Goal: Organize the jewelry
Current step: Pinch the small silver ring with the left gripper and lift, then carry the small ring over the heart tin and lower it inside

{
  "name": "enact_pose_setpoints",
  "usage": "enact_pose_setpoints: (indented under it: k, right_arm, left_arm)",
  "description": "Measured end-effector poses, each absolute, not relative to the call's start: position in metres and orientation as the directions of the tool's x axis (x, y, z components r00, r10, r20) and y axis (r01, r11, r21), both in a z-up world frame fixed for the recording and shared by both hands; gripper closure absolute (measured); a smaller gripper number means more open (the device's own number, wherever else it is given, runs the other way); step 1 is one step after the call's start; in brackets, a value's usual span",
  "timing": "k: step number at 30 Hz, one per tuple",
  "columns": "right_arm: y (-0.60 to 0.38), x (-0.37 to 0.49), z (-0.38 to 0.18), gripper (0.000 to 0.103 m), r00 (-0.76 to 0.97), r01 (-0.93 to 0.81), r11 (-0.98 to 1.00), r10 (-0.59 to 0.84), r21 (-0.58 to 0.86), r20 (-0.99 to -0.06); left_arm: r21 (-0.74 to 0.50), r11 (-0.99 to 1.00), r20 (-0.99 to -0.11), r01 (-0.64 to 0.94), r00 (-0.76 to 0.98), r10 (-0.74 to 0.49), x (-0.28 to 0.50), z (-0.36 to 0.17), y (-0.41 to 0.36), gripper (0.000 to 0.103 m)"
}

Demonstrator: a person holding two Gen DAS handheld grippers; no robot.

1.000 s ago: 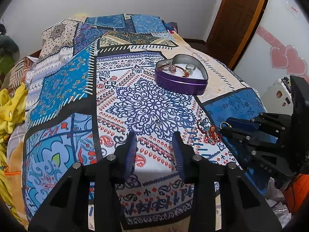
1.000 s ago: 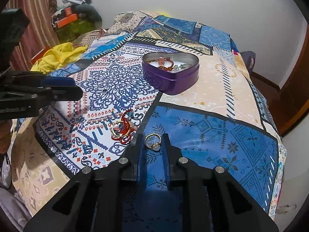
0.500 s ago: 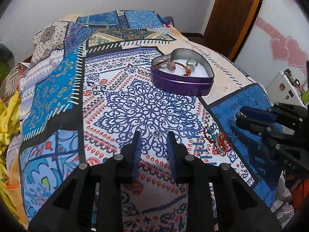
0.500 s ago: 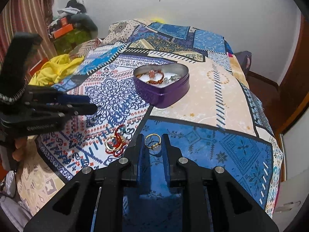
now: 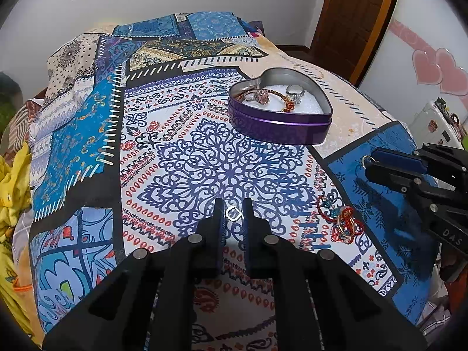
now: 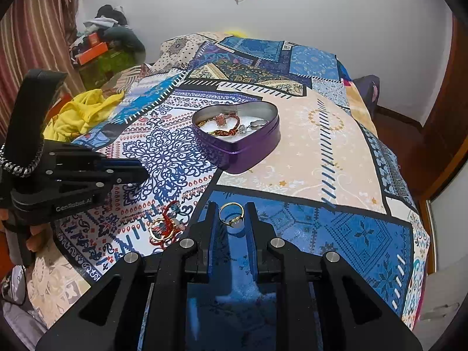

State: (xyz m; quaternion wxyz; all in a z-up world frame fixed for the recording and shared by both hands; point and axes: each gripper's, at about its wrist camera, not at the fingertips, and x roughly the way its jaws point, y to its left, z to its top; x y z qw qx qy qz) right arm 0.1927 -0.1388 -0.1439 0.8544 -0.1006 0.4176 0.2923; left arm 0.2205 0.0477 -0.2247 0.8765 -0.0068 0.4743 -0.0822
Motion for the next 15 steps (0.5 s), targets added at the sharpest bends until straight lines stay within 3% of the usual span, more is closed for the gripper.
enact_pose_setpoints:
  k: [15]
  right_arm:
    - [-0.136,0.205,-0.109,0.087,0.56,-0.575,0.817,0.433,0.045,-0.706]
  left_arm:
    - [-0.088,0.991,-0.764,0.096,0.632,-0.129,0.216,-0.178,0.055,0.094]
